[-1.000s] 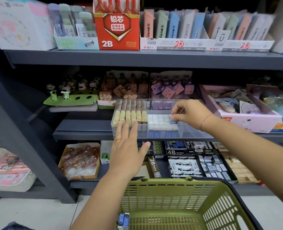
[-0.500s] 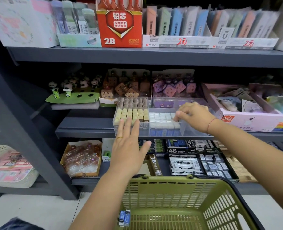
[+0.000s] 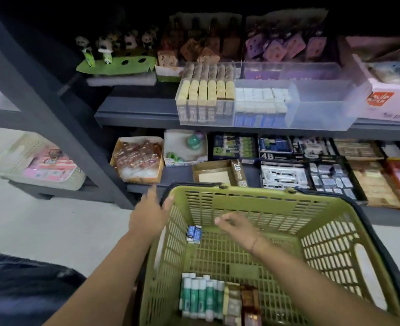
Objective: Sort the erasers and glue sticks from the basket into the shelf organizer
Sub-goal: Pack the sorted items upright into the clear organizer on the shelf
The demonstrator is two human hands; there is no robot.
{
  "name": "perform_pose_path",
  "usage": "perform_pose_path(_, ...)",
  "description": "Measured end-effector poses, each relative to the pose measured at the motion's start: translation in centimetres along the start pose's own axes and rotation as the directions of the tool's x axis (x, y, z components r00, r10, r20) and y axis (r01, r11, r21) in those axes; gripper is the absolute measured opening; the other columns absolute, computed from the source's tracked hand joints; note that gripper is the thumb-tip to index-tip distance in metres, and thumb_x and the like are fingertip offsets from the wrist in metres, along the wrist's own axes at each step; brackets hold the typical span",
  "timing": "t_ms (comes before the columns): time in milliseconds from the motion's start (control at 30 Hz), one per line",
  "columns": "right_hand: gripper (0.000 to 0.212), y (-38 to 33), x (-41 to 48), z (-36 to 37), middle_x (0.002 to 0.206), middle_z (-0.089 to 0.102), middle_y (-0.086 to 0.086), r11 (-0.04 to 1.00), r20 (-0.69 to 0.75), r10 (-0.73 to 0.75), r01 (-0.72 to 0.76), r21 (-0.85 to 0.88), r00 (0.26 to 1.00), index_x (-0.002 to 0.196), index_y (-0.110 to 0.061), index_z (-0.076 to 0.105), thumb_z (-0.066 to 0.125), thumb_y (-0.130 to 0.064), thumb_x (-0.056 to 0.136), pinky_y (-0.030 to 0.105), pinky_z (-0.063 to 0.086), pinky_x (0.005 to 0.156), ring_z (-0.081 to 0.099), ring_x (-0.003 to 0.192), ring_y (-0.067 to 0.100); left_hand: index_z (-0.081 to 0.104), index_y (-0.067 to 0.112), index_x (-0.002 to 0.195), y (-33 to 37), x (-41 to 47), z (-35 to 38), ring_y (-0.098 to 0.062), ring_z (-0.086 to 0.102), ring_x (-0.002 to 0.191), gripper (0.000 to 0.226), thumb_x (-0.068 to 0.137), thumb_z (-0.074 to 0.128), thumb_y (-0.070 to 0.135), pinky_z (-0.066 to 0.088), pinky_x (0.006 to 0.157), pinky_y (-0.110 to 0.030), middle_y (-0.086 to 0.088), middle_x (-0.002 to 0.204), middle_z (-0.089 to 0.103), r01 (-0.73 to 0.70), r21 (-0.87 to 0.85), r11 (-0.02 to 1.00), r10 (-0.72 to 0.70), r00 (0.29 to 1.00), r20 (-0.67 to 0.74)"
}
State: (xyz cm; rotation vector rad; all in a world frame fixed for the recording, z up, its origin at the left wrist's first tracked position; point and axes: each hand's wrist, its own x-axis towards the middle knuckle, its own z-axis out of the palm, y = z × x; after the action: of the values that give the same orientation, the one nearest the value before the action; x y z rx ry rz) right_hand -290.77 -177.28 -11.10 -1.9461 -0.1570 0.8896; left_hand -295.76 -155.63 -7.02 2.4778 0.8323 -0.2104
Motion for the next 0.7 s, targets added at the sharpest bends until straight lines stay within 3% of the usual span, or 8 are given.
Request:
perform_pose_path(100, 0.050, 2.9, 2.2, 2.5, 0.135, 0.054, 0.011, 0.938, 0.116, 0.242, -0.263, 0.226, 0.963, 0.129, -0.012, 0.053, 0.056, -0.045, 0.092, 0.041, 0.041, 0.107, 0.054, 0.121, 0.025, 0.052, 0.009, 0.132, -0.9, -0.1, 0.8, -0.031, 0.048, 0.123, 0.068, 0.095, 0.031, 0.061, 0.037, 0.093, -0.036, -0.015, 0.133, 0.055, 0.112, -0.225, 0.968, -0.082, 0.987, 0.137)
perform_pose_path(233, 0.071, 6.1, 6.1, 6.3, 0.136, 0.053, 0.005, 0.879, 0.101, 0.340, -0.354, 0.319, 0.935, 0.134, -0.017, 0.052, 0.065, -0.060, 0.078, 0.046, 0.039, 0.107, 0.052, 0.123, 0.025, 0.058, 0.014, 0.127, -0.2, -0.6, 0.5, -0.028, 0.053, 0.116, 0.061, 0.097, 0.029, 0.059, 0.038, 0.093, -0.034, -0.009, 0.124, 0.062, 0.106, -0.308, 0.945, -0.079, 0.992, 0.097)
perform_pose_path(267, 0.072, 6.5, 7.1, 7.3, 0.132, 0.057, 0.005, 0.868, 0.091, 0.355, -0.364, 0.337, 0.930, 0.132, -0.017, 0.053, 0.066, -0.061, 0.076, 0.046, 0.041, 0.105, 0.054, 0.118, 0.025, 0.058, 0.015, 0.128, -0.2, -0.7, 0.6, -0.026, 0.053, 0.113, 0.060, 0.098, 0.029, 0.058, 0.038, 0.091, -0.033, -0.007, 0.121, 0.062, 0.110, -0.312, 0.944, -0.085, 0.992, 0.093)
perform_pose_path(333, 0.055, 6.0, 8.1, 9.1, 0.120, 0.060, 0.006, 0.865, 0.050, 0.360, -0.354, 0.355, 0.931, 0.125, -0.009, 0.056, 0.064, -0.047, 0.086, 0.037, 0.044, 0.097, 0.056, 0.108, 0.025, 0.060, 0.017, 0.123, -0.1, -0.7, 0.5, -0.020, 0.051, 0.101, 0.055, 0.098, 0.031, 0.057, 0.034, 0.085, -0.029, 0.000, 0.106, 0.059, 0.116, -0.323, 0.939, -0.093, 0.992, 0.085)
perform_pose_path(433, 0.036, 5.3, 8.8, 10.4, 0.114, 0.060, 0.008, 0.887, -0.031, 0.372, -0.346, 0.308, 0.928, 0.122, -0.003, 0.057, 0.059, -0.025, 0.094, 0.025, 0.037, 0.081, 0.056, 0.105, 0.027, 0.059, 0.023, 0.102, -0.2, -0.5, 0.7, -0.016, 0.049, 0.091, 0.041, 0.098, 0.034, 0.055, 0.032, 0.080, -0.027, 0.007, 0.090, 0.055, 0.132, -0.351, 0.927, -0.111, 0.991, 0.079)
perform_pose_path(567, 0.043, 5.6, 9.4, 11.1, 0.119, 0.062, 0.010, 0.868, -0.064, 0.408, -0.365, 0.336, 0.911, 0.123, -0.005, 0.058, 0.066, -0.029, 0.088, 0.025, 0.038, 0.083, 0.057, 0.111, 0.028, 0.058, 0.019, 0.097, -0.5, -0.1, 1.0, -0.017, 0.050, 0.087, 0.046, 0.097, 0.033, 0.058, 0.033, 0.079, -0.027, 0.004, 0.087, 0.056, 0.135, -0.327, 0.935, -0.118, 0.991, 0.070)
perform_pose_path(700, 0.052, 6.7, 10.2, 12.2, 0.119, 0.064, 0.006, 0.850, -0.060, 0.416, -0.364, 0.380, 0.908, 0.120, -0.010, 0.059, 0.076, -0.036, 0.078, 0.035, 0.047, 0.092, 0.060, 0.105, 0.025, 0.059, 0.018, 0.095, -0.5, -0.1, 1.2, -0.014, 0.049, 0.082, 0.049, 0.096, 0.032, 0.059, 0.033, 0.077, -0.027, 0.009, 0.078, 0.053, 0.136, -0.325, 0.936, -0.122, 0.990, 0.064)
